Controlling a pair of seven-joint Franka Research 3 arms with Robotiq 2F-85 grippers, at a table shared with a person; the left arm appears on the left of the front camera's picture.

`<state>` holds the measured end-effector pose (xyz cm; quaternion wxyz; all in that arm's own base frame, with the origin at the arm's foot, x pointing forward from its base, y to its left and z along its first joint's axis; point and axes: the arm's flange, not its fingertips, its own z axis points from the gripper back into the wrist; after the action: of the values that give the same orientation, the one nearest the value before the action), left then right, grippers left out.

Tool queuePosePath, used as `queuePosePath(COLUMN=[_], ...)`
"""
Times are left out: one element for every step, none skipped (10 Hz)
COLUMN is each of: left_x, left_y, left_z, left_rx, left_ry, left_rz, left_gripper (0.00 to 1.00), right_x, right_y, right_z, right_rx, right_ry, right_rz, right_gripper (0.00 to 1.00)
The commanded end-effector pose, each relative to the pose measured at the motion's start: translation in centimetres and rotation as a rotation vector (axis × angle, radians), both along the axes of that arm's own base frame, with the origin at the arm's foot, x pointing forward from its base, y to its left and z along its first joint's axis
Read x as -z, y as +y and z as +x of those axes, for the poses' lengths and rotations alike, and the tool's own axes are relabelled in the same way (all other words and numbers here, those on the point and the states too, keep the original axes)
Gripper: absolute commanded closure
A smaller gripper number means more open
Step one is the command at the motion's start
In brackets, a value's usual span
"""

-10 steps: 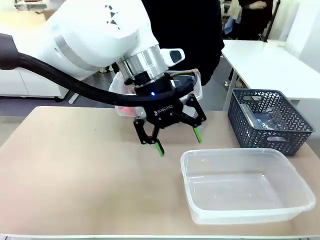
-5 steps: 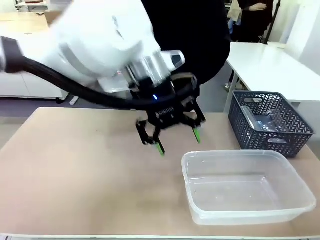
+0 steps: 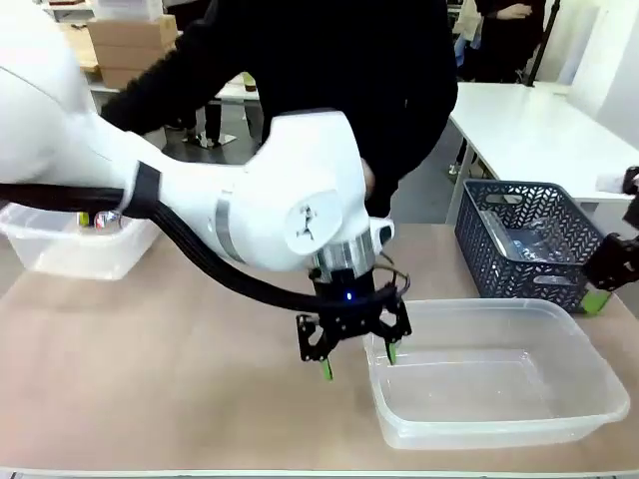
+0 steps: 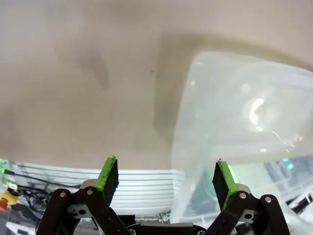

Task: Sort the waste into each basket.
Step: Pick up the Organizing box on the right side of the table and lift it.

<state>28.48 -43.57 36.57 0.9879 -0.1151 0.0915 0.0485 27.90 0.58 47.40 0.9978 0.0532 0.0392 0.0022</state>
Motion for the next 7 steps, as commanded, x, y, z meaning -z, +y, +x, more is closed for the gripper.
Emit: queuePosePath(left_x=[0.0,-0.6,1.1,1.1,1.1,1.0,0.8], left_y=[-1.5,-1.2,-0.4,-0.4,-0.4,-0.8,-0.9], left_z=[0.6,1.0,0.1,0.1,0.1,0.5,0.5], left_rx=[-0.047,-0.066,-0.014,-0.014,-0.014,-0.027,-0.019], left_ry=[-0.016,-0.016,0.006,0.006,0.006,0.007,-0.012], left_rz=[0.028,-0.011,0.022,0.022,0.022,0.015,0.021], left_gripper=[0.00,0.00,0.00,0.00,0.00,0.00,0.00], right_x=[9.2,8.6,1.1,1.1,2.5,4.9,8.1], right_y=[0.3,0.3,-0.2,-0.2,-0.2,-1.0,-1.6], right_z=[-3.2,-3.0,1.2,1.2,2.2,4.4,6.0], right_rx=[0.047,0.101,0.011,0.011,0.038,0.030,0.039], right_ry=[-0.010,0.041,0.007,0.007,0.037,0.125,0.184], right_rz=[0.007,-0.084,-0.003,-0.003,-0.026,0.021,0.056], right_gripper=[0.00,0.00,0.00,0.00,0.00,0.00,0.00])
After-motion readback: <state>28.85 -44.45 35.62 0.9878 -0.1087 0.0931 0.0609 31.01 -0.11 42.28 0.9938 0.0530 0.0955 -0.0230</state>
